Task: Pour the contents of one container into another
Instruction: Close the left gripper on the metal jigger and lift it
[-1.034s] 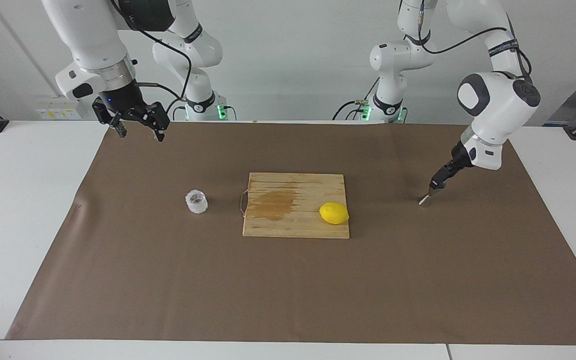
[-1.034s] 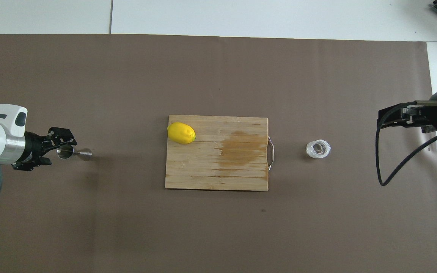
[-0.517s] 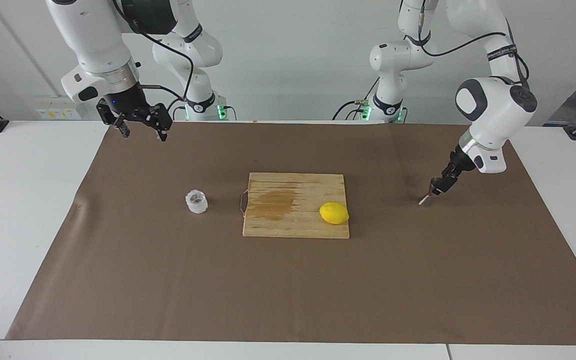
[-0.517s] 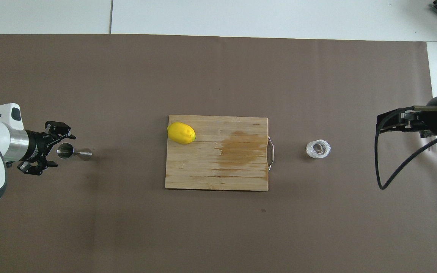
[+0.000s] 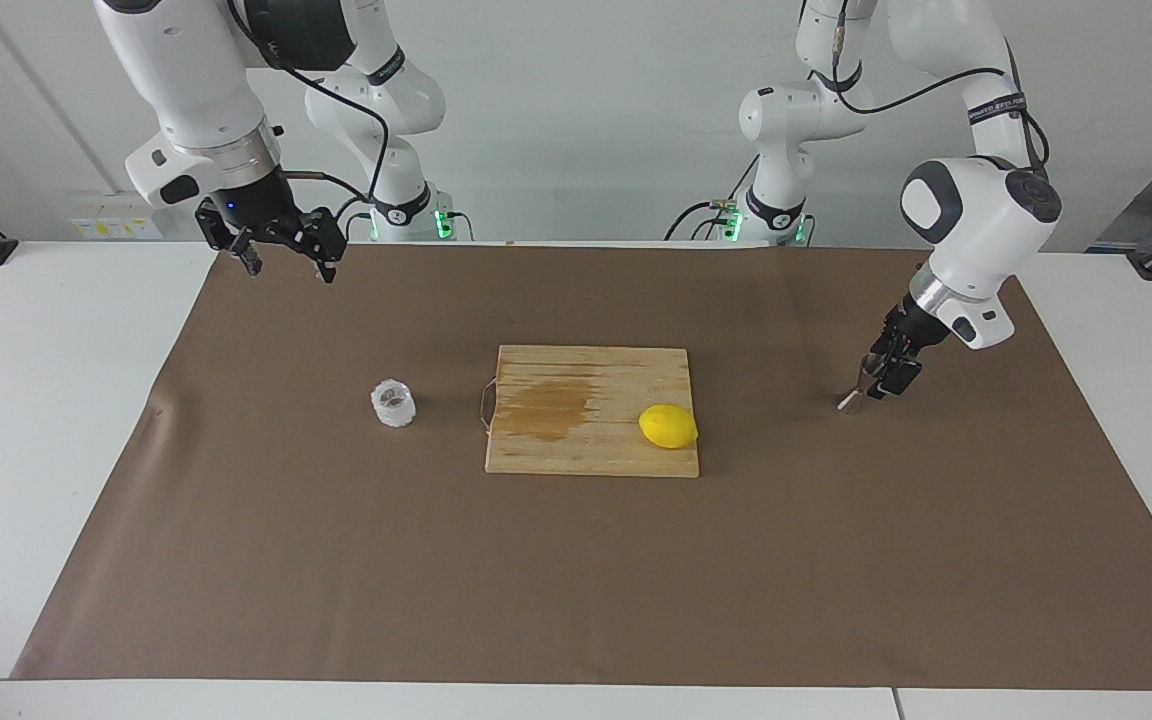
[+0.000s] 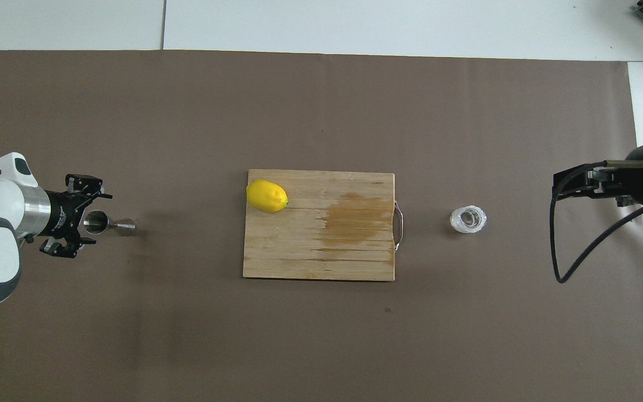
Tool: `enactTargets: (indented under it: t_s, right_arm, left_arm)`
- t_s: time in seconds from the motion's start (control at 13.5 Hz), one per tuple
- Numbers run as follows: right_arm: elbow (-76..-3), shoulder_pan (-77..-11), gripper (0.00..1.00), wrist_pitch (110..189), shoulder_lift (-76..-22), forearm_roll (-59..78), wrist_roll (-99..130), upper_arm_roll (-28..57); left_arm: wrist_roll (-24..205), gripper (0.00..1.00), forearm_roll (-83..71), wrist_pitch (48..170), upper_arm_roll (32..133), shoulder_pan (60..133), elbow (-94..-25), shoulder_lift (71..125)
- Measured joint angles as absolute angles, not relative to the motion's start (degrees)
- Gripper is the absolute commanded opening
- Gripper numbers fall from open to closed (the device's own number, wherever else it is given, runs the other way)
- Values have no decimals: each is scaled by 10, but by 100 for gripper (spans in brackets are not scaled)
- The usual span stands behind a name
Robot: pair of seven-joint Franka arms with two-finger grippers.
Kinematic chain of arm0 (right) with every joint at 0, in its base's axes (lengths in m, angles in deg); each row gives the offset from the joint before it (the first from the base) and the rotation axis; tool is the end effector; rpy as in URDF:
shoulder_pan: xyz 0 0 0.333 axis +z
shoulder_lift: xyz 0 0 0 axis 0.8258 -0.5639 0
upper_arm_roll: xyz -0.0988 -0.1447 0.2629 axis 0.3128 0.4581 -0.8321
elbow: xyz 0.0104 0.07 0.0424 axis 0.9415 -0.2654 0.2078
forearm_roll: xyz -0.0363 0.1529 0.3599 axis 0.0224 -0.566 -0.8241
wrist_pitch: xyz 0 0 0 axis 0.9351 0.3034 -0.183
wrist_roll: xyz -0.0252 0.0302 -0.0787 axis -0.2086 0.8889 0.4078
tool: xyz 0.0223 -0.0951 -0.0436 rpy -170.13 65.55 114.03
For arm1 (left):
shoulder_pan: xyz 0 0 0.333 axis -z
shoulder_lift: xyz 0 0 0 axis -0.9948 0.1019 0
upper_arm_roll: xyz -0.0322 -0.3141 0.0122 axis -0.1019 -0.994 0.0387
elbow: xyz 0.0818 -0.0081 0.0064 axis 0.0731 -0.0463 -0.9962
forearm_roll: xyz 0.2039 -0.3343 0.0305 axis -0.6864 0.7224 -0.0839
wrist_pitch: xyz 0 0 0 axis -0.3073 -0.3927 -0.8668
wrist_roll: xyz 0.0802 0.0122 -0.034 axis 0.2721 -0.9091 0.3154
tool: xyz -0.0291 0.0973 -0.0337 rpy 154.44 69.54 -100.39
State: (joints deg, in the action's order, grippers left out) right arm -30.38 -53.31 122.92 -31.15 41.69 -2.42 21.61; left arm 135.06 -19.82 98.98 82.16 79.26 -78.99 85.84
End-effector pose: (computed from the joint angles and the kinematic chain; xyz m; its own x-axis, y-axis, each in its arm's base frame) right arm 0.5395 0.0236 0.6108 0.9927 -0.1176 -0.0252 -0.1169 -0.9928 0.0278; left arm 0.5218 0.0080 0.3868 0.3760 0.9192 -0.1166 0.9253 -0.3658 0.0998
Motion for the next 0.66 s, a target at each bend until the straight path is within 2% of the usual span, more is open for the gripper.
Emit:
enactTargets:
  t_s: [0.66]
  right_arm:
    - [-306,-533,100,1230,-311,417,-24,216]
  left_arm:
    - [1383,100,-181,997,824,792,-794,866]
